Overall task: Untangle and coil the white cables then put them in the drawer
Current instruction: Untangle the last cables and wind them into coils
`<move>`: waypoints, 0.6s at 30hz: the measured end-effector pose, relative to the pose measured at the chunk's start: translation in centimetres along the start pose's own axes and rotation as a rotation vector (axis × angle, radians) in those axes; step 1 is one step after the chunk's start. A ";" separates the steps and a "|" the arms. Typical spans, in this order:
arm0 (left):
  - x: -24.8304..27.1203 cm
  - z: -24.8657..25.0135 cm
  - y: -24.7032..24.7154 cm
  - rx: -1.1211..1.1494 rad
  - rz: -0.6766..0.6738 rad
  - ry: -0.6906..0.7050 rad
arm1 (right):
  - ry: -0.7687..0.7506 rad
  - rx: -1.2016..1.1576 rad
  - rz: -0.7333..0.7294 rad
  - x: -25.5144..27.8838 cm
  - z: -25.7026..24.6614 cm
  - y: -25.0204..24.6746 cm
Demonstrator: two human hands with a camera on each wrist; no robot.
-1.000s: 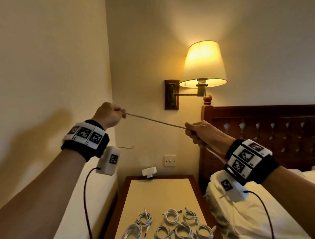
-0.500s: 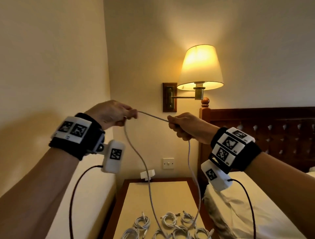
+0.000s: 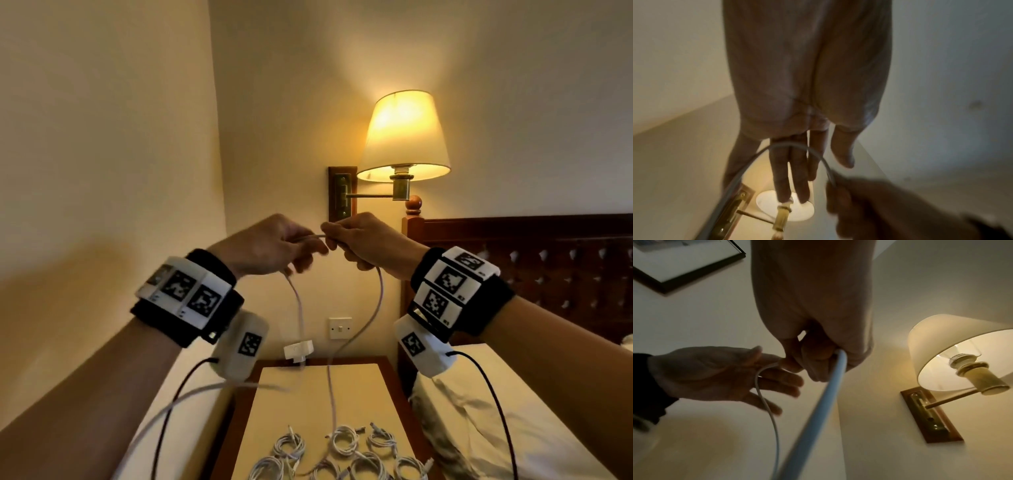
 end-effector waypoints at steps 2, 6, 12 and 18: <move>-0.3 -1.7 -1.2 0.000 0.096 -0.052 | 0.043 -0.023 0.037 0.3 1.2 -0.8; 1.8 -7.5 -5.8 -0.073 0.159 -0.303 | 0.147 -0.043 0.048 1.9 5.4 -2.9; 2.2 -3.7 0.1 0.080 -0.259 -0.110 | -0.002 -0.037 -0.015 1.4 2.3 0.1; 0.2 -4.1 -1.4 0.145 0.088 -0.160 | 0.021 -0.021 -0.039 0.5 2.4 1.2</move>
Point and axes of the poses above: each hand's wrist, its own x-axis away from the middle knuckle, its own y-axis out of the palm, z = x × y, the point moved 9 cm from there along -x, towards the middle knuckle, and after that the axes turned 8 degrees about -x, right-handed, at the moved point
